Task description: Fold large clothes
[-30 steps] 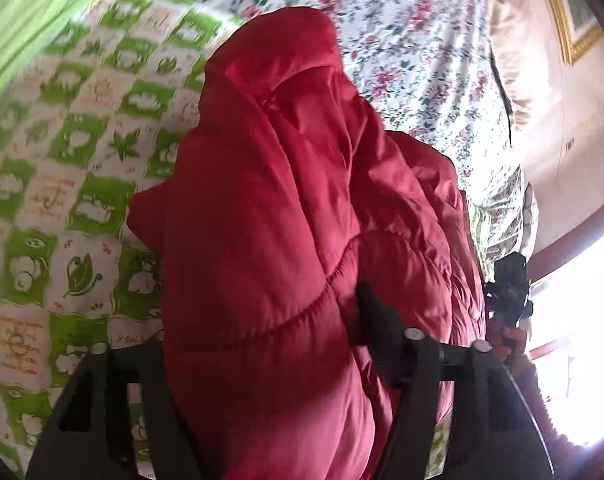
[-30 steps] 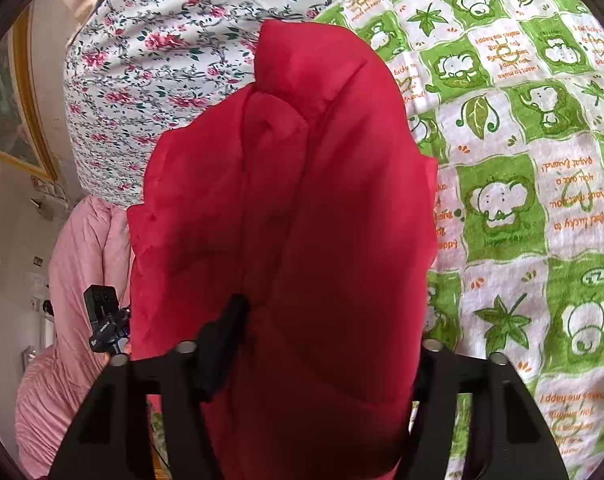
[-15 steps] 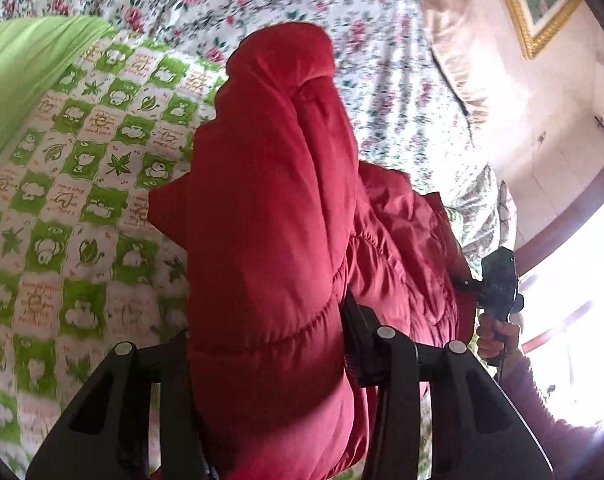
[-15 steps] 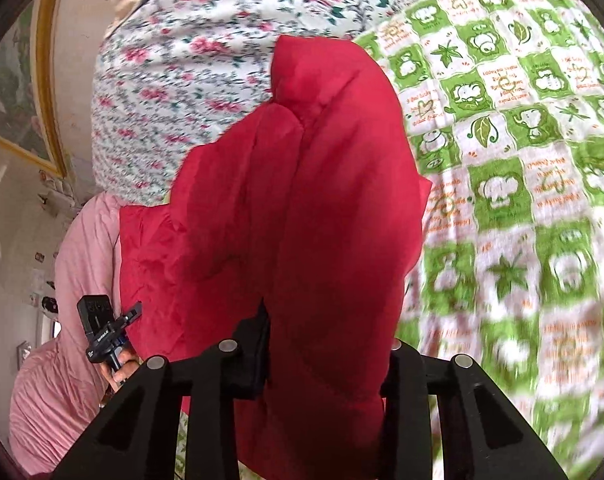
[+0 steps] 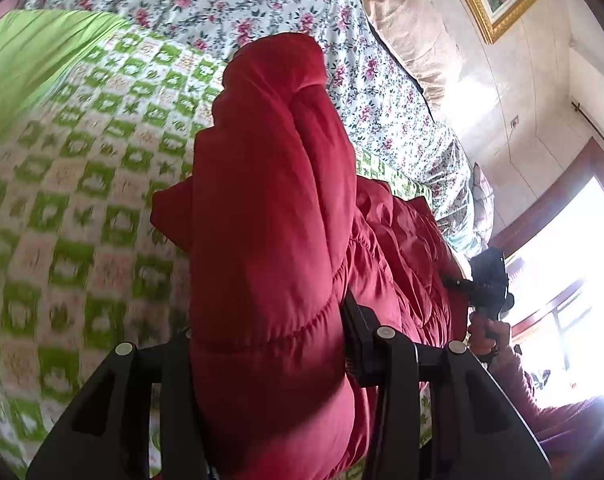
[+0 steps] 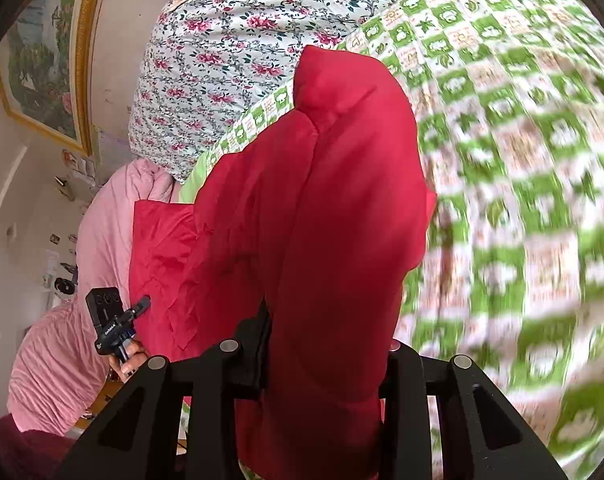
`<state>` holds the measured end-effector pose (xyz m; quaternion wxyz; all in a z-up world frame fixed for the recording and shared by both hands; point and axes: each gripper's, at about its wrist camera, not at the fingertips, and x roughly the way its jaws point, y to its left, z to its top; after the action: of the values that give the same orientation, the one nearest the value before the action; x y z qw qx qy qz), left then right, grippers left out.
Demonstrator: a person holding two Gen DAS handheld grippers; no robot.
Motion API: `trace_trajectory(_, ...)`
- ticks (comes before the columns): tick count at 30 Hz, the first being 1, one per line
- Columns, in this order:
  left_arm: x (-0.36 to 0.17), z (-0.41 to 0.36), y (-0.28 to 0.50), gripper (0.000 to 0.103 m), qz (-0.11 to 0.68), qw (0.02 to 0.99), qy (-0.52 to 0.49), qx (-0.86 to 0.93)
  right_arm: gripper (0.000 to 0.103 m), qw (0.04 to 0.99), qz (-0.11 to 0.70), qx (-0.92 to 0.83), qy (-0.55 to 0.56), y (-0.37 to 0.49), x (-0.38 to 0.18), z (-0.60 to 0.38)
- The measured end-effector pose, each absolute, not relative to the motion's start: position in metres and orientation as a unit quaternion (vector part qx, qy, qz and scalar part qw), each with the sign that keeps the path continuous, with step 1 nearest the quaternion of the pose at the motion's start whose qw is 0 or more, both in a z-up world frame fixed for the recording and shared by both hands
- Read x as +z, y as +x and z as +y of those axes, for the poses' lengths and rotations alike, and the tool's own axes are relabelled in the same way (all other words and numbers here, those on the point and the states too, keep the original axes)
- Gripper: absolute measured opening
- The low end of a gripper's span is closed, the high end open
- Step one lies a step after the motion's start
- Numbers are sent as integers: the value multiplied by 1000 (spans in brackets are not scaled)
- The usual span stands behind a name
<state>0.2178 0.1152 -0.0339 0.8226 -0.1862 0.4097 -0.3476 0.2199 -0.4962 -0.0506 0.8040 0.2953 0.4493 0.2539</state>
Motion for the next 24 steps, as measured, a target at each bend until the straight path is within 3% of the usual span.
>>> trace_trajectory(6,-59,121,219,41,424,831,-196,-303,34,807,446,240,303,224,-56,-495)
trace_trajectory(11,-80,121,221,47,440,836,-189,-268,42,813,456,219,287,230,-62,-493)
trace_trajectory(24,-85,103,208,84,424,881,-140,-158,74,837,444,174,270,226,-77,-496)
